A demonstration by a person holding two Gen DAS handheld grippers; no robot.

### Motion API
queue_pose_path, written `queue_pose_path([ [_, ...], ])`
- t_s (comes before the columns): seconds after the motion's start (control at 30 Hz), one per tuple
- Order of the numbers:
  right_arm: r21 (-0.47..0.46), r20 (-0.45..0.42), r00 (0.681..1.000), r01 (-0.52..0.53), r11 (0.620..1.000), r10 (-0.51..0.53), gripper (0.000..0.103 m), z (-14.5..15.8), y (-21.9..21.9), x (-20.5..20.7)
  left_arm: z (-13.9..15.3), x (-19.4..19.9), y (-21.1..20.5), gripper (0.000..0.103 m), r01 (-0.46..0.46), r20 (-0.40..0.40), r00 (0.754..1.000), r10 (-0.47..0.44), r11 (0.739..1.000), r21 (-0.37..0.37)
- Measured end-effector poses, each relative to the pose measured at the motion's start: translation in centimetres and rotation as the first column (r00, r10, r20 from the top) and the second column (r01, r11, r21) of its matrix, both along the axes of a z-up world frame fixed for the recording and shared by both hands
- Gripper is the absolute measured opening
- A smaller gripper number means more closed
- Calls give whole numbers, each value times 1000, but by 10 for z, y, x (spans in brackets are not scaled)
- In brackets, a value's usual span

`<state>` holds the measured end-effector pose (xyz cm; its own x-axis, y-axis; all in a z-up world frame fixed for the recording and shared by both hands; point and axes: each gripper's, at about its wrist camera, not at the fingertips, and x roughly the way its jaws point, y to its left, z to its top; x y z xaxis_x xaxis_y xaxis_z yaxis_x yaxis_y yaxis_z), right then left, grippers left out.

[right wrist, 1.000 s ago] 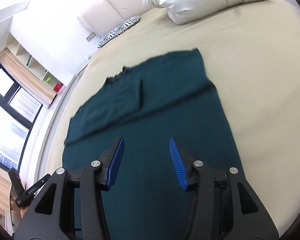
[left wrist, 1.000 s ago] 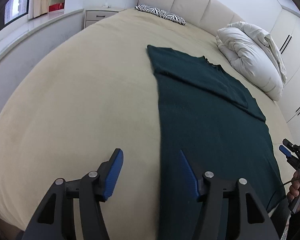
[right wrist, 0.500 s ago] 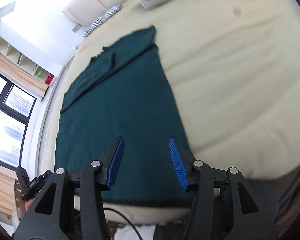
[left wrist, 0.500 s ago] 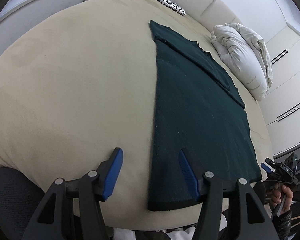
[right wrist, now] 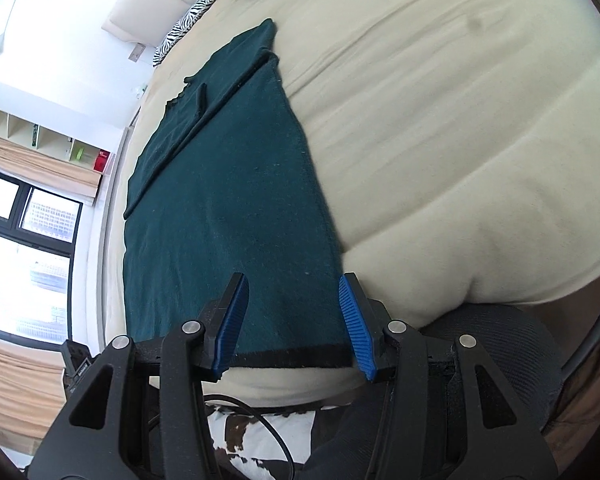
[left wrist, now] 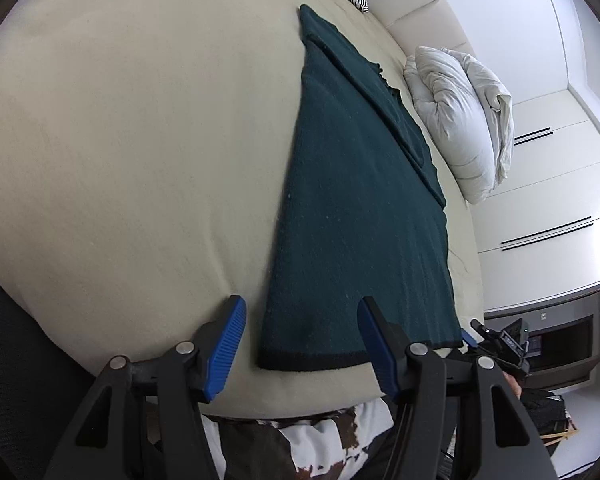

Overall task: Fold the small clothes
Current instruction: 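Grasp the sweater hem with both grippers and lift it toward the collar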

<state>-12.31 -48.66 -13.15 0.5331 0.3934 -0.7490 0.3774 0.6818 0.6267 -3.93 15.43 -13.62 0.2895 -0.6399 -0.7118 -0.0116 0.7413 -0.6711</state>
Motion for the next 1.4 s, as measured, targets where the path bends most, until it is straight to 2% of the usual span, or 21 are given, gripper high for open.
queue_pose_path([
  [0.2, 62, -10, 1000, 14, 998, -13, 45, -7, -12, -9, -2, 1, -3, 57, 15, -22, 1000, -16, 1000, -27],
  [0.27, 72, -14, 1000, 18, 997, -17, 45, -7, -17, -13, -3, 2, -3, 42, 13, -28, 1000, -14, 1000, -26],
  [0.37, 84, -21, 999, 27, 996, -25, 45, -8, -23, -17, -4, 1, -3, 25, 15, -36, 999, -16, 1000, -12],
  [0.5, 104, -26, 999, 33, 994, -30, 45, -10, -29, -24, -4, -1, -2, 16, 9, -39, 999, -10, 1000, -9],
  [0.57, 109, -27, 999, 33, 994, -30, 45, -10, -31, -25, -4, -2, -1, 8, 2, -38, 999, -2, 1000, -6],
  [0.7, 119, -50, 998, 30, 992, -24, 45, -13, -34, -24, -2, -3, -2, 7, -8, -17, 1000, 8, 1000, 1],
  [1.07, 145, -179, 977, -89, 985, 114, 47, -27, -30, 8, 9, -7, 10, 7, -53, 19, 998, 54, 998, -43],
  [1.2, 170, -191, 973, -93, 981, 125, 48, -33, -30, 16, 13, -8, 10, 7, -56, 27, 998, 57, 997, -47],
  [1.27, 186, -179, 975, -98, 978, 132, 51, -31, -28, 18, 13, -9, 11, 7, -61, 29, 998, 62, 997, -56],
  [1.4, 201, -154, 975, -130, 971, 162, 51, -25, -17, 20, 13, -9, 14, 7, -70, 25, 997, 72, 995, -76],
])
